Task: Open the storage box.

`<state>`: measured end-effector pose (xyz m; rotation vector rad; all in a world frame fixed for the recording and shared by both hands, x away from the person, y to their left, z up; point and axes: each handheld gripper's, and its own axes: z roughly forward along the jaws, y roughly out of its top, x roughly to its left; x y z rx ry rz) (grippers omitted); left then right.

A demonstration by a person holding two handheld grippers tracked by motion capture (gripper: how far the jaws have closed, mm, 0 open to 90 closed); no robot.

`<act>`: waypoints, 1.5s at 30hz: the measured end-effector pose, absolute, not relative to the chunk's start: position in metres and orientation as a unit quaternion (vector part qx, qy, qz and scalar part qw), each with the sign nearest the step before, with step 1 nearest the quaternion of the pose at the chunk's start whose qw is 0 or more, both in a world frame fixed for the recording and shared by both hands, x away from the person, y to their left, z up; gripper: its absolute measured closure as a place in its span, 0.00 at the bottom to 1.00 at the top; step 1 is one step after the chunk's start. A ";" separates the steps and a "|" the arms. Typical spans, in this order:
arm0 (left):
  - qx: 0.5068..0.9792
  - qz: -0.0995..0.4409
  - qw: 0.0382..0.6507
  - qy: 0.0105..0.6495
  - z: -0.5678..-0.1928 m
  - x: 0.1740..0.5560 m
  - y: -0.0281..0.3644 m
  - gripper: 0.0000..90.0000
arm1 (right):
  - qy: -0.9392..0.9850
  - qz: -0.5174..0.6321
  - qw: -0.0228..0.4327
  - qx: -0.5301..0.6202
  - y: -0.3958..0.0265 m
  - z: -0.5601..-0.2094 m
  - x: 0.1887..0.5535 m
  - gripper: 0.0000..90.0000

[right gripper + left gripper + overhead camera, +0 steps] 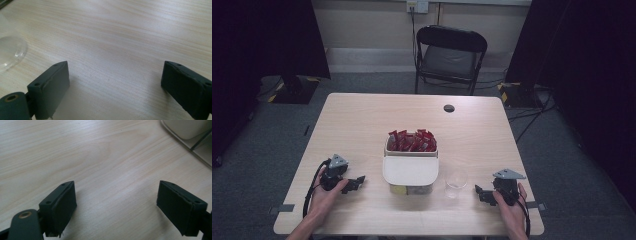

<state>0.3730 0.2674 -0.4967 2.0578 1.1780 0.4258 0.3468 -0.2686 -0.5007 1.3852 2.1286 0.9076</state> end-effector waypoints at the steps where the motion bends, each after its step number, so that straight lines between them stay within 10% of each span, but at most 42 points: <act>1: 0.800 0.164 0.359 0.452 -0.495 0.372 0.267 0.17 | 0.770 0.328 0.220 0.501 -0.269 -0.501 0.347 0.08; 45: 0.823 0.111 0.427 0.358 -0.468 0.345 0.222 0.19 | 0.770 0.324 0.220 0.503 -0.269 -0.501 0.348 0.06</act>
